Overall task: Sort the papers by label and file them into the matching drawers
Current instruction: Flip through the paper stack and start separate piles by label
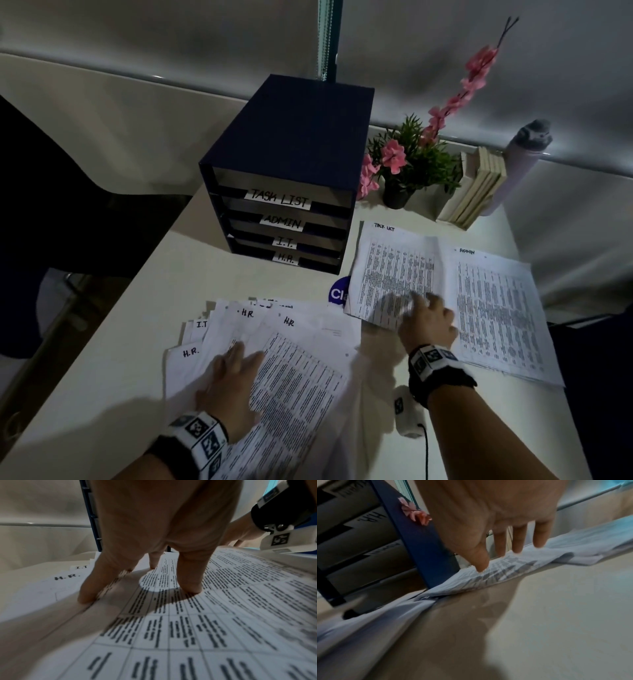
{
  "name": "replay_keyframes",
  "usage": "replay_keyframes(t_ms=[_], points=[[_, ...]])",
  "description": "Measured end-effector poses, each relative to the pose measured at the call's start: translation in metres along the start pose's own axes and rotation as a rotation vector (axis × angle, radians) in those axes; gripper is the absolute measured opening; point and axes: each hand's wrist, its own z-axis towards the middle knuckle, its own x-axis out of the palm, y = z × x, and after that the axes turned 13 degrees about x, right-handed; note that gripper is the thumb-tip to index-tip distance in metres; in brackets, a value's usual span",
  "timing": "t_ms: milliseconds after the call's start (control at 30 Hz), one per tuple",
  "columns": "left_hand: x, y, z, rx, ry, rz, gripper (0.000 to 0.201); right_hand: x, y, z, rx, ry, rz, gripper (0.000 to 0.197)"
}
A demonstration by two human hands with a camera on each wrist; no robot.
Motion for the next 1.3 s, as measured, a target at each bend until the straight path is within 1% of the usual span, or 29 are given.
replay_keyframes(t_ms=[100, 167, 233, 267, 333, 367, 400, 467, 500, 533, 567, 600, 667, 733, 800, 867, 967, 1000, 1033, 1100, 1133, 1167, 1200, 1267, 1300], points=[[0.001, 0.000, 0.000, 0.002, -0.019, -0.006, 0.103, 0.012, 0.005, -0.009, -0.106, 0.185, -0.056, 0.050], [0.002, 0.002, -0.001, 0.008, -0.032, -0.018, 0.102, 0.013, 0.008, -0.010, -0.150, 0.228, -0.067, 0.048], [0.001, 0.005, -0.004, 0.011, -0.040, -0.031, 0.098, 0.010, 0.012, -0.011, -0.151, 0.239, -0.047, 0.048], [0.000, 0.008, -0.005, 0.017, -0.063, -0.038, 0.096, 0.008, 0.014, -0.013, -0.144, 0.209, -0.029, 0.047], [-0.004, 0.016, -0.011, 0.005, -0.151, -0.072, 0.088, 0.006, 0.016, -0.022, -0.125, 0.128, 0.028, 0.043], [-0.006, 0.021, -0.015, -0.031, -0.198, -0.094, 0.084, 0.006, 0.016, -0.031, -0.105, 0.141, 0.085, 0.045], [-0.008, 0.027, -0.019, -0.083, -0.235, -0.115, 0.082, 0.006, 0.015, -0.041, -0.073, 0.209, 0.154, 0.051], [-0.011, 0.042, -0.025, -0.202, -0.267, -0.169, 0.083, 0.009, 0.011, -0.067, 0.014, 0.454, 0.265, 0.071], [-0.012, 0.050, -0.027, -0.247, -0.270, -0.198, 0.085, 0.009, 0.010, -0.082, 0.049, 0.581, 0.308, 0.079], [-0.012, 0.058, -0.028, -0.271, -0.273, -0.220, 0.087, 0.008, 0.011, -0.096, 0.058, 0.690, 0.336, 0.084], [-0.013, 0.065, -0.028, -0.278, -0.273, -0.239, 0.088, 0.008, 0.014, -0.109, 0.031, 0.756, 0.334, 0.088], [-0.015, 0.071, -0.027, -0.275, -0.272, -0.250, 0.088, 0.011, 0.018, -0.120, -0.027, 0.770, 0.296, 0.091], [-0.019, 0.079, -0.027, -0.250, -0.275, -0.255, 0.088, 0.020, 0.029, -0.137, -0.141, 0.686, 0.169, 0.092], [-0.023, 0.085, -0.027, -0.217, -0.288, -0.247, 0.089, 0.028, 0.041, -0.147, -0.175, 0.602, 0.131, 0.090], [-0.028, 0.092, -0.026, -0.210, -0.319, -0.264, 0.089, 0.035, 0.053, -0.151, -0.187, 0.583, 0.133, 0.090], [-0.033, 0.100, -0.027, -0.231, -0.342, -0.258, 0.085, 0.038, 0.064, -0.154, -0.208, 0.579, 0.130, 0.090], [-0.041, 0.103, -0.031, -0.291, -0.329, -0.158, 0.075, 0.042, 0.076, -0.158, -0.200, 0.556, 0.169, 0.091], [-0.044, 0.102, -0.033, -0.311, -0.338, -0.137, 0.069, 0.042, 0.078, -0.160, -0.189, 0.493, 0.164, 0.092], [-0.047, 0.100, -0.034, -0.324, -0.353, -0.134, 0.061, 0.041, 0.079, -0.162, -0.184, 0.393, 0.127, 0.092], [-0.048, 0.099, -0.035, -0.307, -0.394, -0.178, 0.038, 0.036, 0.078, -0.167, -0.205, 0.198, 0.033, 0.086], [-0.047, 0.099, -0.034, -0.274, -0.414, -0.229, 0.025, 0.034, 0.076, -0.169, -0.207, 0.162, 0.015, 0.084], [-0.046, 0.100, -0.033, -0.226, -0.431, -0.308, 0.016, 0.033, 0.073, -0.170, -0.191, 0.178, 0.008, 0.084], [-0.044, 0.099, -0.032, -0.170, -0.446, -0.408, 0.013, 0.032, 0.069, -0.170, -0.152, 0.223, 0.018, 0.085], [-0.040, 0.092, -0.033, -0.092, -0.419, -0.580, 0.019, 0.034, 0.059, -0.167, -0.011, 0.325, 0.081, 0.087], [-0.039, 0.087, -0.035, -0.073, -0.398, -0.625, 0.024, 0.035, 0.053, -0.166, 0.061, 0.353, 0.116, 0.087]])
